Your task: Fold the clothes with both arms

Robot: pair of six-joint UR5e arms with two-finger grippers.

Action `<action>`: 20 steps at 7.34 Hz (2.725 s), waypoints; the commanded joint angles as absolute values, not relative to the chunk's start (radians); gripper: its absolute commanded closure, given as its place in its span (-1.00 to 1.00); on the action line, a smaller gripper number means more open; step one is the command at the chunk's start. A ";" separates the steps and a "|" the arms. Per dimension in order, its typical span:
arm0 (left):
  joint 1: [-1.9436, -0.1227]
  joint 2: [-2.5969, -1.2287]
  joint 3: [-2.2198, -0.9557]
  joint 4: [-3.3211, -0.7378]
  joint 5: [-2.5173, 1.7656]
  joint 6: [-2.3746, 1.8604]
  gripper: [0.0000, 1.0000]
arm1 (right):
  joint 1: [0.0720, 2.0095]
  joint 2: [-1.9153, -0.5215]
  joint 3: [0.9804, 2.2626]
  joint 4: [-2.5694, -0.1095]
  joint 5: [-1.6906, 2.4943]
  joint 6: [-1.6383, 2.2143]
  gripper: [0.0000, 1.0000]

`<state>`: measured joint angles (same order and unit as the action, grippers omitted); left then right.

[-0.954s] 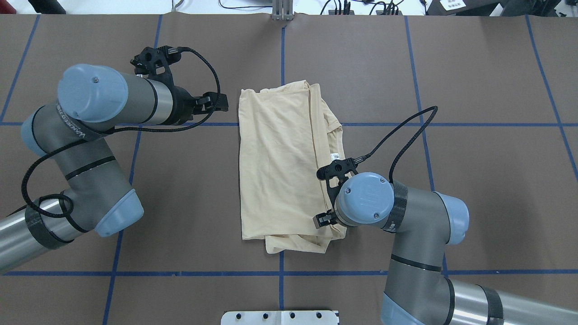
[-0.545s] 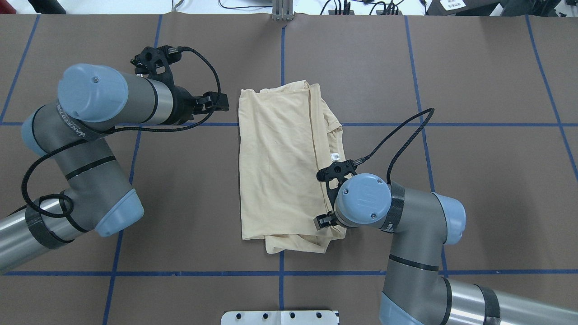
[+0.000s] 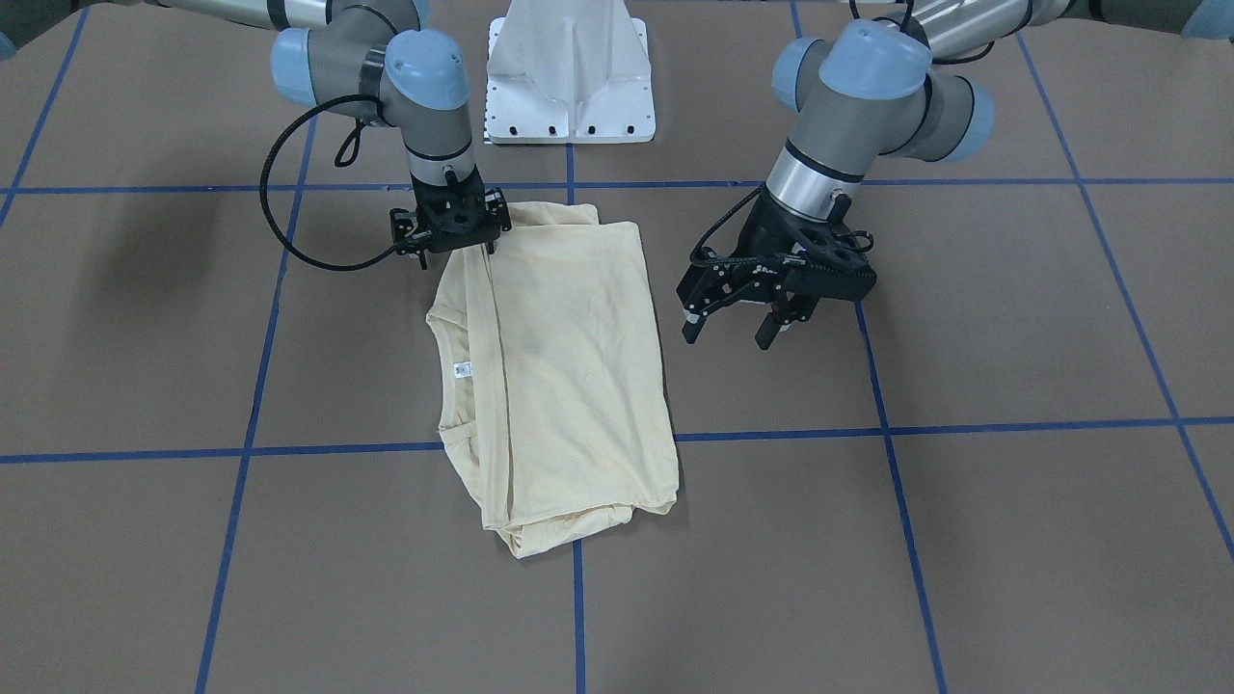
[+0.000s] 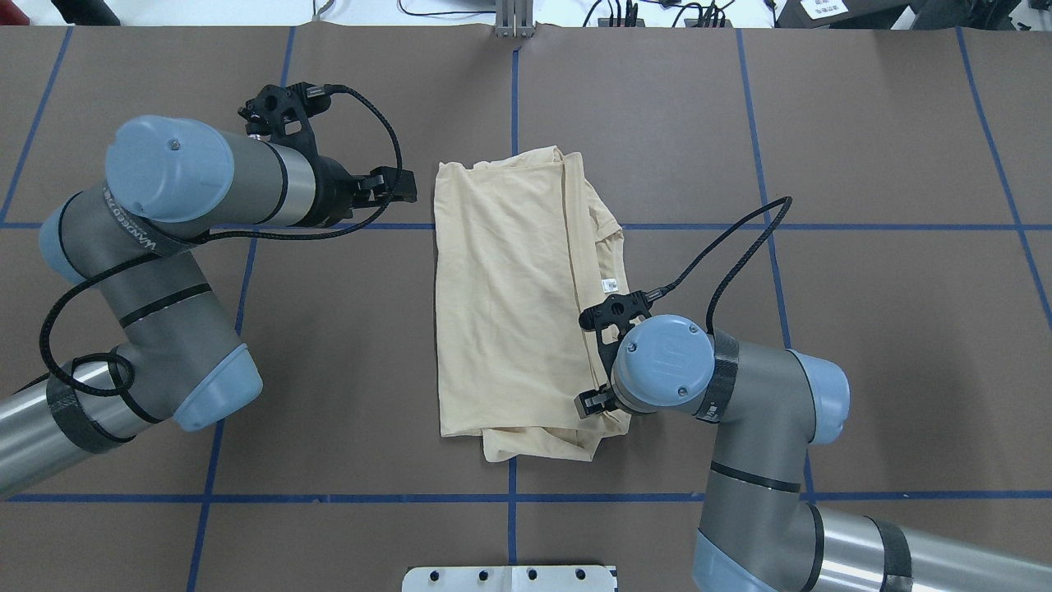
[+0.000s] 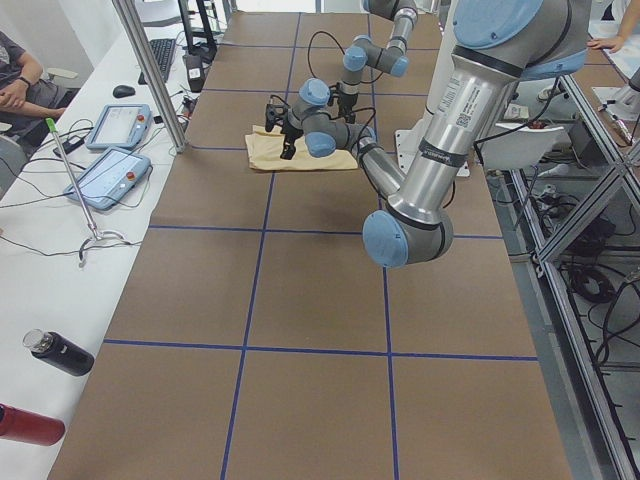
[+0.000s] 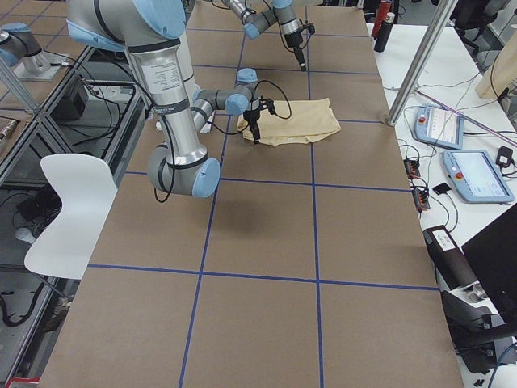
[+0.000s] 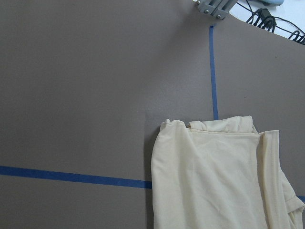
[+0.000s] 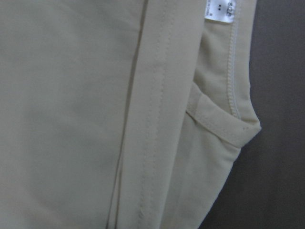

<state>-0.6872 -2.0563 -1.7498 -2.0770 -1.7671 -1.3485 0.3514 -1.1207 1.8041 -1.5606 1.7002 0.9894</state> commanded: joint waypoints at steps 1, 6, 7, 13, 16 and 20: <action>-0.686 -2.060 -1.750 -2.077 -1.767 -1.354 -1.00 | 0.368 -1.126 1.804 -1.566 1.703 0.976 -0.98; -0.672 -2.062 -1.749 -2.077 -1.764 -1.356 -1.00 | 0.428 -1.180 1.809 -1.562 1.721 0.930 -0.98; -0.672 -2.062 -1.750 -2.077 -1.764 -1.356 -1.00 | 0.423 -1.158 1.807 -1.557 1.718 0.928 -0.98; -0.672 -2.057 -1.750 -2.079 -1.766 -1.355 -1.00 | 0.354 -1.098 1.786 -1.500 1.709 0.923 -0.98; -0.670 -2.060 -1.752 -2.077 -1.767 -1.356 -1.00 | 0.351 -1.109 1.773 -1.500 1.712 0.922 -0.99; -0.670 -2.060 -1.756 -2.077 -1.766 -1.358 -1.00 | 0.368 -1.115 1.766 -1.506 1.718 0.922 -0.98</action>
